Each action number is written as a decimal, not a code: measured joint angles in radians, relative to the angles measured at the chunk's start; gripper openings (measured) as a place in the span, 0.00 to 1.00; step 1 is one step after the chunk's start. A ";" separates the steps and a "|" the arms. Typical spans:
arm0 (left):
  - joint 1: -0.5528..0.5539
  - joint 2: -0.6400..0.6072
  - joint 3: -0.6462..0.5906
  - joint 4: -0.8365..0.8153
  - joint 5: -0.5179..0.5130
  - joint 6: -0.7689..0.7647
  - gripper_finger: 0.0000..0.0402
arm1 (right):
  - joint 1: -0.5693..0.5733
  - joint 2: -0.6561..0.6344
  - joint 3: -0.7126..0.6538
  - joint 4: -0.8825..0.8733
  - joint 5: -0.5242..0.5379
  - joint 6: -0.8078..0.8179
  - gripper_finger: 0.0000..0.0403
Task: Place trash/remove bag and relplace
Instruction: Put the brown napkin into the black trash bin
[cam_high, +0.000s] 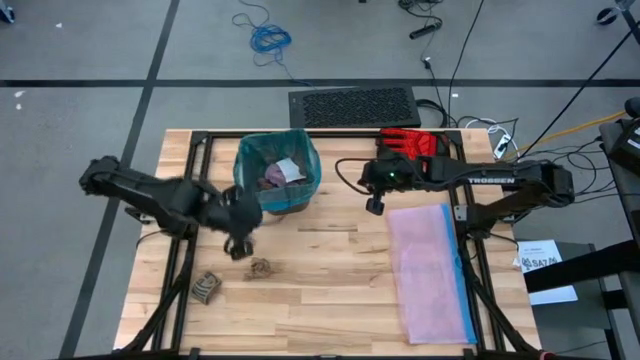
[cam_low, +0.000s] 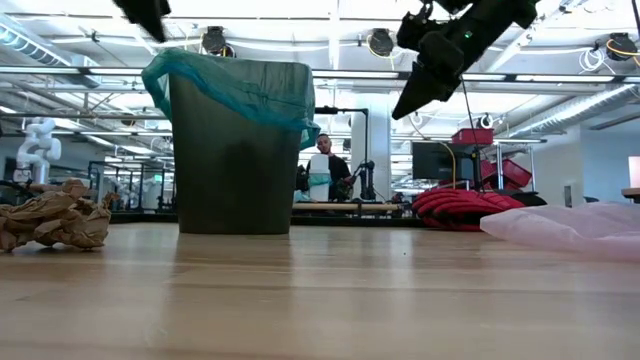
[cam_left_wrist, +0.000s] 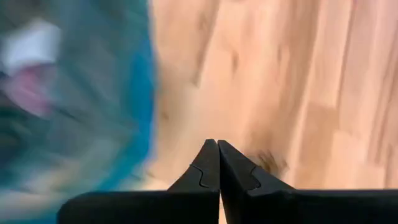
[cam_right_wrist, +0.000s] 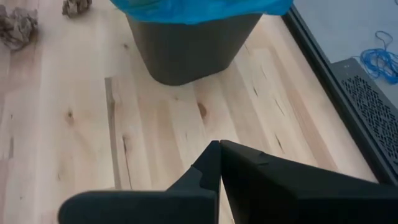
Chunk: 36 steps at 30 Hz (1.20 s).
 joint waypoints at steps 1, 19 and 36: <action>-0.023 0.025 -0.002 -0.011 -0.001 -0.034 0.00 | 0.000 -0.003 -0.002 0.000 0.000 0.006 0.00; -0.185 0.408 -0.181 0.243 0.145 -0.340 0.00 | 0.105 -0.010 -0.002 0.021 -0.001 -0.005 0.00; -0.207 0.497 -0.235 0.369 0.134 -0.421 0.39 | 0.147 -0.009 -0.001 0.023 0.000 -0.006 0.00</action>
